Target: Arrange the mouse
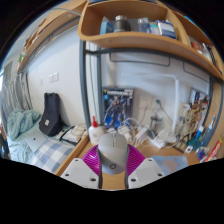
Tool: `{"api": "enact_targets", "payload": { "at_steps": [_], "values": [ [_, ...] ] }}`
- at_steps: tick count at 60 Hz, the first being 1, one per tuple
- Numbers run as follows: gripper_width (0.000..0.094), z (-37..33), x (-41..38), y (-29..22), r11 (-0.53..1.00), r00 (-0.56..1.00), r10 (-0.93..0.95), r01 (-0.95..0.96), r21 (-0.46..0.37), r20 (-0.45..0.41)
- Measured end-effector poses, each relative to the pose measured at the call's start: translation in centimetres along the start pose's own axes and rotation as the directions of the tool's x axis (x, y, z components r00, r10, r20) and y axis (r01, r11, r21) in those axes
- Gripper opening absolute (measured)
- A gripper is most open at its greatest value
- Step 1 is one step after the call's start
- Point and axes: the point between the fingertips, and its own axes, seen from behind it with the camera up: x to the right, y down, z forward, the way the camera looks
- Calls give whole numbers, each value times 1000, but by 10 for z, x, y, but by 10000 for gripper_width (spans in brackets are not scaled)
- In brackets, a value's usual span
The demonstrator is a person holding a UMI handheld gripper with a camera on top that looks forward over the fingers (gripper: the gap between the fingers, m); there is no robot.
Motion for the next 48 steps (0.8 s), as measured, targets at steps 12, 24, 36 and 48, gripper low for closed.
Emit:
{"api": "enact_targets", "payload": {
  "at_steps": [12,24,36,48],
  "values": [
    [292,-14,154,-69,994,991,21,-8,107,-128],
    [291,17,276,2,999,970,49,-51,-3,-239],
    [291,60,313,125,974,960,95,-144,-174,-264],
    [299,87,302,203,943,965,105,-173,-284,-240]
  ]
}}
